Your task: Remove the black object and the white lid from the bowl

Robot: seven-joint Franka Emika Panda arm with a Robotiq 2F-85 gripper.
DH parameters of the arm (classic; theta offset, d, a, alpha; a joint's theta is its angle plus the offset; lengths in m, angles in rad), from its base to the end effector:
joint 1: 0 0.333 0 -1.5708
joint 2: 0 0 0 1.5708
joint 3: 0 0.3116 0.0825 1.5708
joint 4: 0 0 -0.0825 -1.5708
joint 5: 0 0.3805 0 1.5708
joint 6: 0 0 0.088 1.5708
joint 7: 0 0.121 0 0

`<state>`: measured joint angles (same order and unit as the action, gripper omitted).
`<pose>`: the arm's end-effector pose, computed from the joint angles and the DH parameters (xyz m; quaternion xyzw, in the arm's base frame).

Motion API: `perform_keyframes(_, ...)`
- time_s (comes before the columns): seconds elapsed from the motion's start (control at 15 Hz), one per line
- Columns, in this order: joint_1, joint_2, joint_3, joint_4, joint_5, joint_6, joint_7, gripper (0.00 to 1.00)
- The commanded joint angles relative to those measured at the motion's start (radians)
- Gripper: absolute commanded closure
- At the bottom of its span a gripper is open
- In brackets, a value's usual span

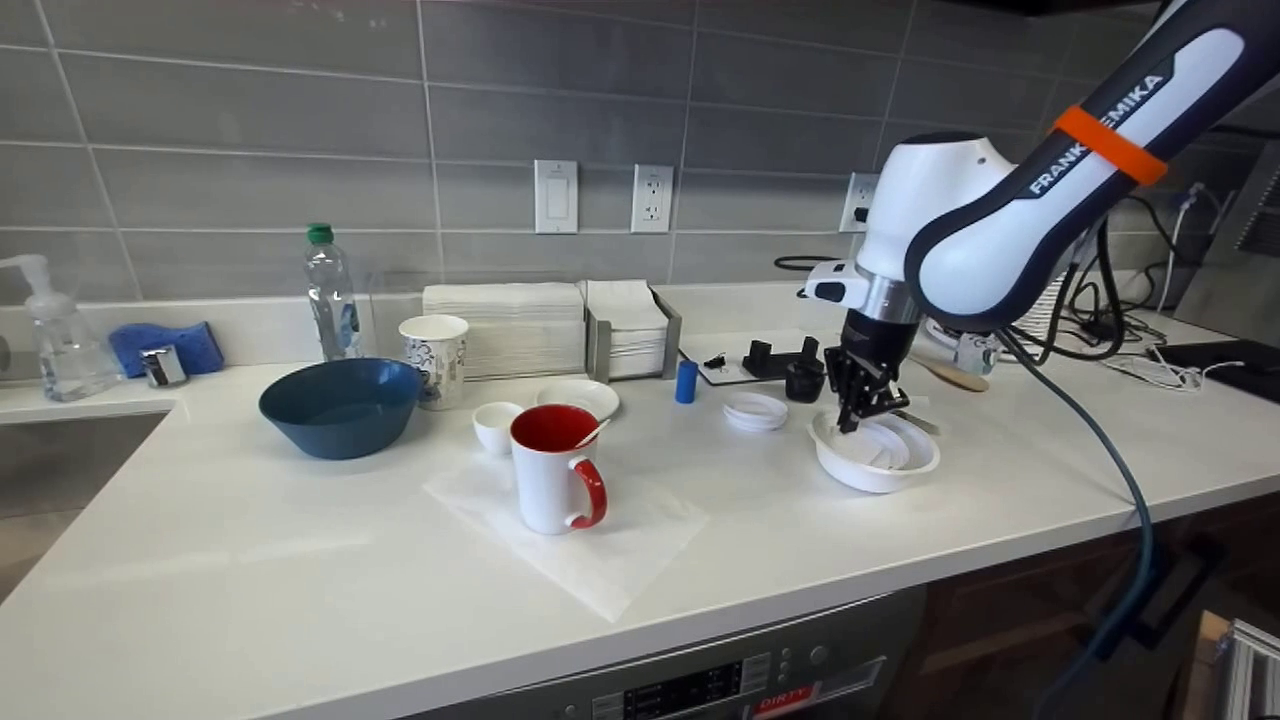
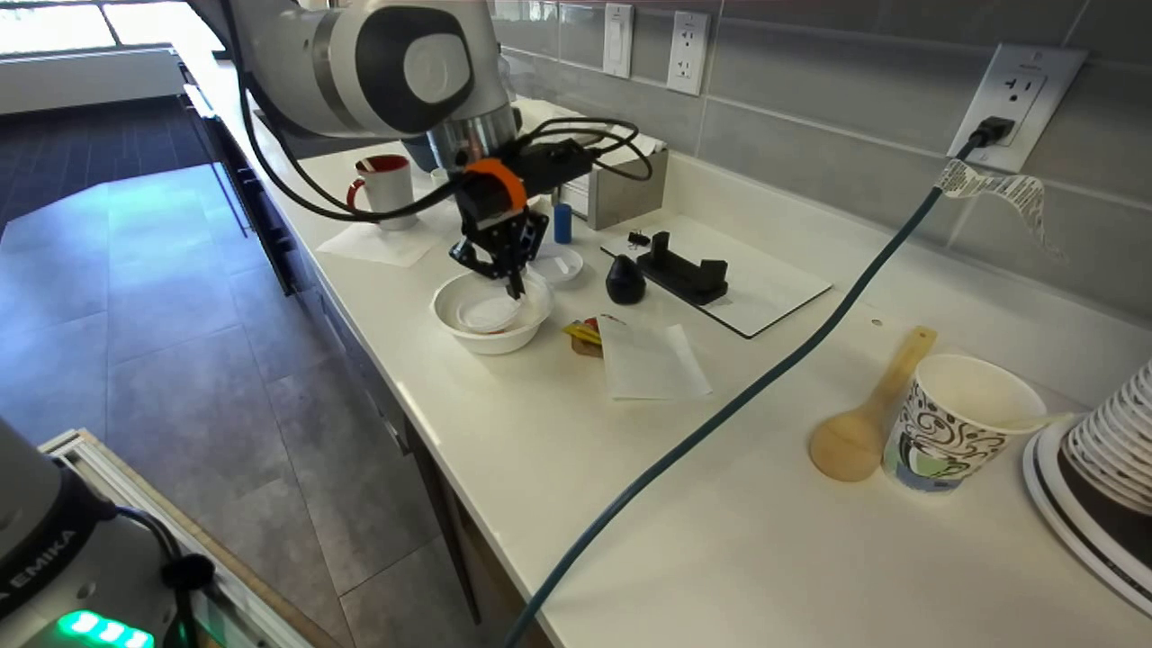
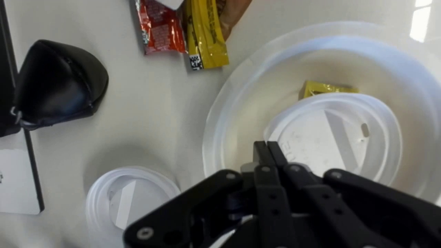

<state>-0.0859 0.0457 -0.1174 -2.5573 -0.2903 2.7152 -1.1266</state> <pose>0.4547 -0.0854 0.2453 0.8272 0.5549 0.0005 0.0890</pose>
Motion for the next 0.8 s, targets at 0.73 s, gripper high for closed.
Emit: perform_keyframes(0.73,0.017,-0.078,-0.001,0.213,0.292,-0.173,0.345,1.0)
